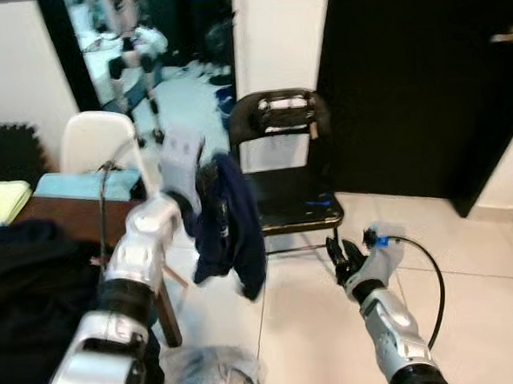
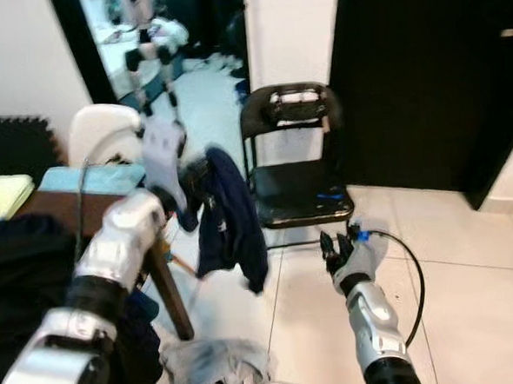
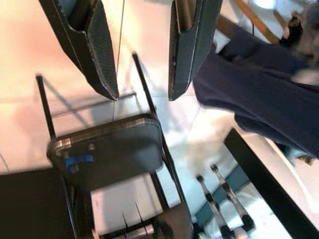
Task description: Hang hanger
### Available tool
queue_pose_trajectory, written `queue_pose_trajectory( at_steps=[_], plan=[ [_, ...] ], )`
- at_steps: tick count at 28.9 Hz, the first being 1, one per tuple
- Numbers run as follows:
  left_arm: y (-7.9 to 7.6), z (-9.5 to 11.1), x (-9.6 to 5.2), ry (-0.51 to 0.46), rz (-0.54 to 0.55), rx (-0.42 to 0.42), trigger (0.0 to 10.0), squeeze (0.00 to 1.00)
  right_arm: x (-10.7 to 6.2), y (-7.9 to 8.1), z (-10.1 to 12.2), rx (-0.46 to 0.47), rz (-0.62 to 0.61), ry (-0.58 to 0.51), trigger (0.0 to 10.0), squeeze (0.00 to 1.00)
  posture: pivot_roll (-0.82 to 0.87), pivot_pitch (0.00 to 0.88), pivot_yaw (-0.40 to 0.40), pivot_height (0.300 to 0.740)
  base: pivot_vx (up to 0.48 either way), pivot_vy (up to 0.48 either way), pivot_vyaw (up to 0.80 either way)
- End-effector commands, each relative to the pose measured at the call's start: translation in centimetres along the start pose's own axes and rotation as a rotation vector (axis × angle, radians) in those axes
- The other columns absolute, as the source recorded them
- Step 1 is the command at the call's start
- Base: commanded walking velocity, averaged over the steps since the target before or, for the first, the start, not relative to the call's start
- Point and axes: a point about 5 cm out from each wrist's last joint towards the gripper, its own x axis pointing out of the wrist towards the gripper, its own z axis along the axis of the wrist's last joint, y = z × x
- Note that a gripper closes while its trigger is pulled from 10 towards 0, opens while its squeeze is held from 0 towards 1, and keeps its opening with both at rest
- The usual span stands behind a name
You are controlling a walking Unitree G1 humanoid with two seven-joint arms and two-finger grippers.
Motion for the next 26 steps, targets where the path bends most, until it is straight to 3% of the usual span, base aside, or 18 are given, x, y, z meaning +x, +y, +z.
queue_pose_trajectory(
  at_steps=[1,4,6,8,9,10,11,12,13,16,19,22,24,25,26],
  plan=[
    [-0.4,-0.5,0.0,0.023,-0.007,-0.032,10.0,0.00,-0.3,-0.1,-0.6,-0.006,-0.011,0.019,10.0,0.00,0.04,0.012,0.044,0.740,0.000,0.000,-0.80],
    [-0.9,-2.3,-0.6,0.090,-0.003,-0.093,10.0,0.00,-0.6,-0.1,-1.0,-0.006,-0.014,0.026,10.0,0.00,0.04,0.013,0.052,0.740,0.000,0.000,-0.80],
    [-2.4,-6.7,-2.1,0.300,0.008,-0.125,10.0,0.00,-1.3,-0.1,-2.1,-0.010,-0.035,0.067,10.0,0.00,0.03,0.019,0.073,0.740,0.000,0.000,-0.80],
    [-2.9,-7.9,-2.7,0.351,0.006,-0.111,10.0,0.00,-1.5,-0.1,-2.5,-0.012,-0.042,0.080,10.0,0.00,0.03,0.019,0.073,0.740,0.000,0.000,-0.80],
    [-2.9,-8.8,-3.2,0.364,0.088,-0.245,10.0,0.00,-1.6,0.0,-2.9,-0.011,-0.045,0.091,10.0,0.00,0.02,0.019,0.082,0.740,0.000,0.000,-0.80],
    [-2.9,-8.8,-3.2,0.364,0.088,-0.245,10.0,0.00,-1.6,0.0,-2.9,-0.011,-0.045,0.091,10.0,0.00,0.02,0.019,0.082,0.740,0.000,0.000,-0.80],
    [-2.1,-9.8,-3.7,0.387,0.234,-0.434,10.0,0.00,-1.7,0.2,-3.1,-0.011,-0.047,0.103,10.0,0.00,0.02,0.014,0.087,0.740,0.000,0.000,-0.80],
    [-2.1,-9.8,-3.7,0.387,0.234,-0.434,10.0,0.00,-1.7,0.2,-3.1,-0.011,-0.047,0.103,10.0,0.00,0.02,0.014,0.087,0.740,0.000,0.000,-0.80],
    [-1.4,-11.0,-4.6,0.422,0.375,-0.605,10.0,0.00,-1.9,0.4,-3.6,-0.023,-0.047,0.129,10.0,0.00,0.01,0.020,0.087,0.740,0.000,0.000,-0.80],
    [-1.4,-11.1,-5.1,0.421,0.354,-0.615,10.0,0.00,-1.9,0.4,-4.1,-0.049,-0.039,0.172,10.0,0.00,0.02,0.019,0.076,0.740,0.000,0.000,-0.80],
    [-1.2,-10.9,-5.5,0.431,0.331,-0.563,10.0,0.00,-1.9,0.5,-4.4,-0.058,-0.029,0.203,10.0,0.00,0.02,0.019,0.064,0.740,0.000,0.000,-0.80],
    [-0.4,-10.8,-6.3,0.393,0.337,-0.408,10.0,0.00,-1.6,0.7,-4.5,-0.102,0.020,0.237,10.0,0.00,0.03,0.016,0.039,0.740,0.000,0.000,-0.80],
    [-0.4,-10.8,-6.3,0.393,0.337,-0.408,10.0,0.00,-1.6,0.7,-4.5,-0.102,0.020,0.237,10.0,0.00,0.03,0.016,0.039,0.740,0.000,0.000,-0.80],
    [-0.3,-11.1,-6.7,0.409,0.348,-0.364,10.0,0.00,-1.5,1.0,-4.6,-0.171,0.064,0.257,10.0,0.00,0.04,0.020,0.037,0.740,0.000,0.000,-0.80],
    [-0.3,-11.1,-6.7,0.409,0.348,-0.364,10.0,0.00,-1.5,1.0,-4.6,-0.171,0.064,0.257,10.0,0.00,0.04,0.020,0.037,0.740,0.000,0.000,-0.80]
  ],
)
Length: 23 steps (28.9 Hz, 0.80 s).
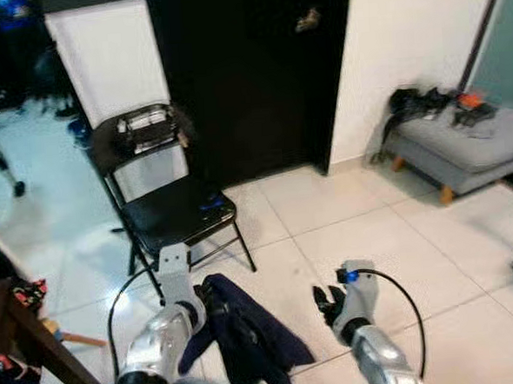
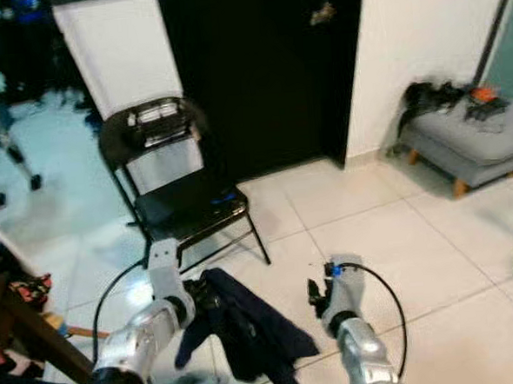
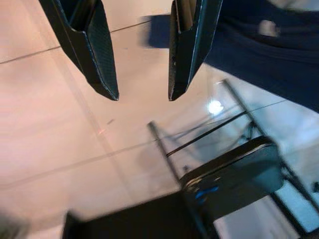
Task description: Hang hanger
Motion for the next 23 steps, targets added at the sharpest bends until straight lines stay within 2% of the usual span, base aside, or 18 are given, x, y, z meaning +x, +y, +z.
queue_pose_trajectory(
  at_steps=[1,2,4,9,11,12,17,23],
  plan=[
    [0.5,0.2,-0.2,-0.015,0.017,0.030,10.0,0.00,-0.1,0.8,-1.0,-0.023,0.036,0.040,10.0,0.00,0.04,0.020,0.037,0.740,0.000,0.000,-0.80],
    [0.3,0.2,-0.3,-0.054,0.041,0.054,10.0,0.00,0.0,1.0,-1.1,-0.059,0.060,0.056,10.0,0.00,0.05,0.017,0.031,0.740,0.000,0.000,-0.80],
    [0.2,0.4,-0.4,-0.076,0.052,0.067,10.0,0.00,0.0,1.0,-1.2,-0.065,0.065,0.061,10.0,0.00,0.05,0.017,0.031,0.740,0.000,0.000,-0.80],
    [-0.4,1.2,-0.4,-0.128,-0.016,0.026,10.0,0.00,0.1,1.3,-1.2,-0.053,0.083,0.075,10.0,0.00,0.05,0.017,0.051,0.740,0.000,0.000,-0.80],
    [-0.6,1.5,-0.3,-0.135,-0.032,0.039,10.0,0.00,0.1,1.4,-1.3,-0.048,0.092,0.085,10.0,0.00,0.05,0.018,0.051,0.740,0.000,0.000,-0.80],
    [-0.7,2.0,-0.3,-0.153,-0.037,0.080,10.0,0.00,0.1,1.5,-1.5,-0.046,0.106,0.102,10.0,0.00,0.05,0.018,0.051,0.740,0.000,0.000,-0.80],
    [-0.7,2.1,-0.2,-0.157,-0.037,0.083,10.0,0.00,0.0,1.7,-1.8,-0.059,0.124,0.112,10.0,0.00,0.05,0.016,0.055,0.740,0.000,0.000,-0.80],
    [-1.5,1.7,0.1,-0.138,-0.074,0.112,10.0,0.00,0.0,1.5,-1.7,-0.057,0.118,0.108,10.0,0.00,0.04,0.019,0.068,0.740,0.000,0.000,-0.80]
  ],
)
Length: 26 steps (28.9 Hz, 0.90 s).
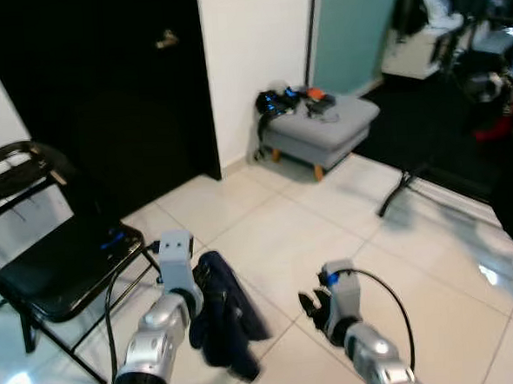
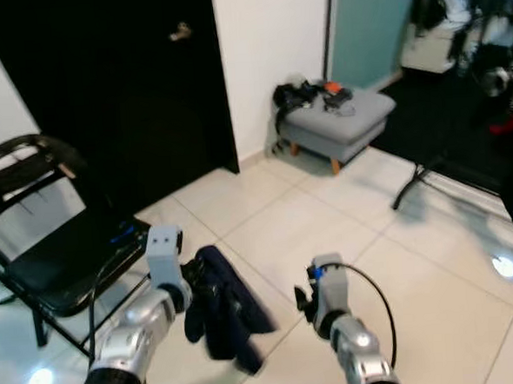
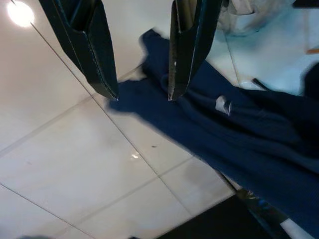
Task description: Hang hanger
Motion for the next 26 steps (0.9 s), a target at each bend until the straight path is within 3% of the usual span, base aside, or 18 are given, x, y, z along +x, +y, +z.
queue_pose_trajectory(
  at_steps=[1,26],
  plan=[
    [-0.60,0.47,0.15,-0.026,-0.035,0.024,10.0,0.00,-0.01,-0.29,0.16,-0.005,-0.009,0.002,10.0,0.00,0.05,0.022,0.064,0.740,0.000,0.000,-0.80],
    [-0.44,0.05,-0.55,-0.022,-0.051,0.052,10.0,0.00,-0.65,-0.83,-0.63,0.002,-0.034,0.010,10.0,0.00,0.05,0.008,0.077,0.740,0.000,0.000,-0.80]
  ],
)
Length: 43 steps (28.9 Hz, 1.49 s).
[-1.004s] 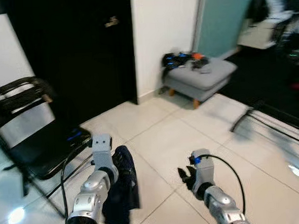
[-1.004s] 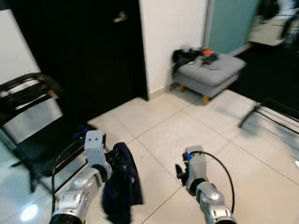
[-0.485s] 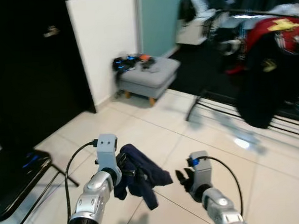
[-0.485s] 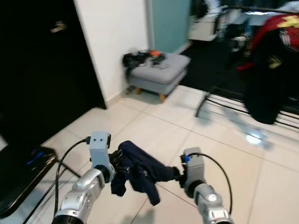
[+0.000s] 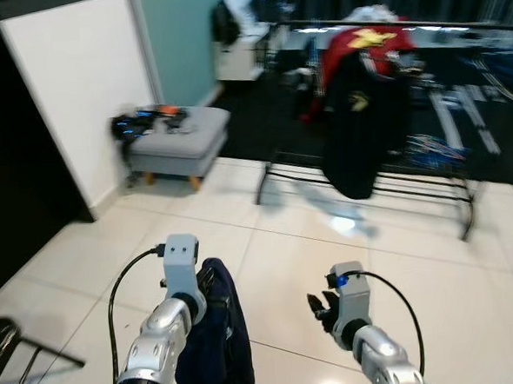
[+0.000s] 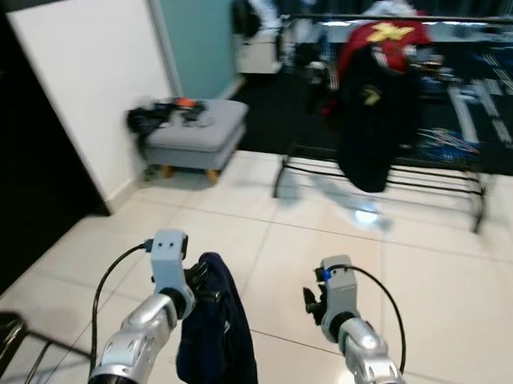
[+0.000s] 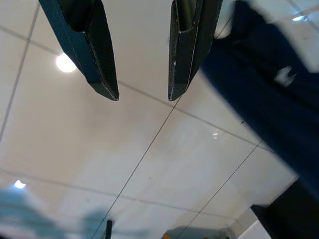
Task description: Hang hanger
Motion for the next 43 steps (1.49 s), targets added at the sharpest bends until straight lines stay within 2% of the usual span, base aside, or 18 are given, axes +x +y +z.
queue_pose_trajectory(
  at_steps=[1,6,13,17,38,43],
  plan=[
    [0.0,0.4,-0.1,-0.022,-0.012,0.013,10.0,0.00,0.0,-0.1,0.2,-0.004,-0.004,-0.006,10.0,0.00,0.05,0.007,0.078,0.740,0.000,0.000,-0.80],
    [-0.1,0.3,-0.2,-0.018,-0.024,0.002,10.0,0.00,0.0,-0.1,0.1,-0.003,-0.007,-0.005,10.0,0.00,0.04,0.002,0.080,0.740,0.000,0.000,-0.80],
    [-0.3,0.3,-0.2,-0.024,-0.053,0.041,10.0,0.00,-0.1,-0.2,0.0,-0.002,-0.014,-0.005,10.0,0.00,0.04,0.000,0.083,0.740,0.000,0.000,-0.80],
    [-0.3,0.2,-0.2,-0.024,-0.058,0.036,10.0,0.00,-0.1,-0.2,0.0,-0.002,-0.012,-0.010,10.0,0.00,0.04,0.000,0.082,0.740,0.000,0.000,-0.80],
    [0.0,0.8,-0.3,-0.094,-0.004,0.029,10.0,0.00,-0.1,-0.3,0.5,-0.012,-0.012,-0.040,10.0,0.00,0.05,0.000,0.061,0.740,0.000,0.000,0.00],
    [0.5,0.8,-0.5,-0.113,0.056,0.036,10.0,0.00,0.0,-0.4,1.5,-0.011,-0.029,-0.110,10.0,0.00,0.05,0.000,0.058,0.740,0.000,0.000,0.00]
  ],
)
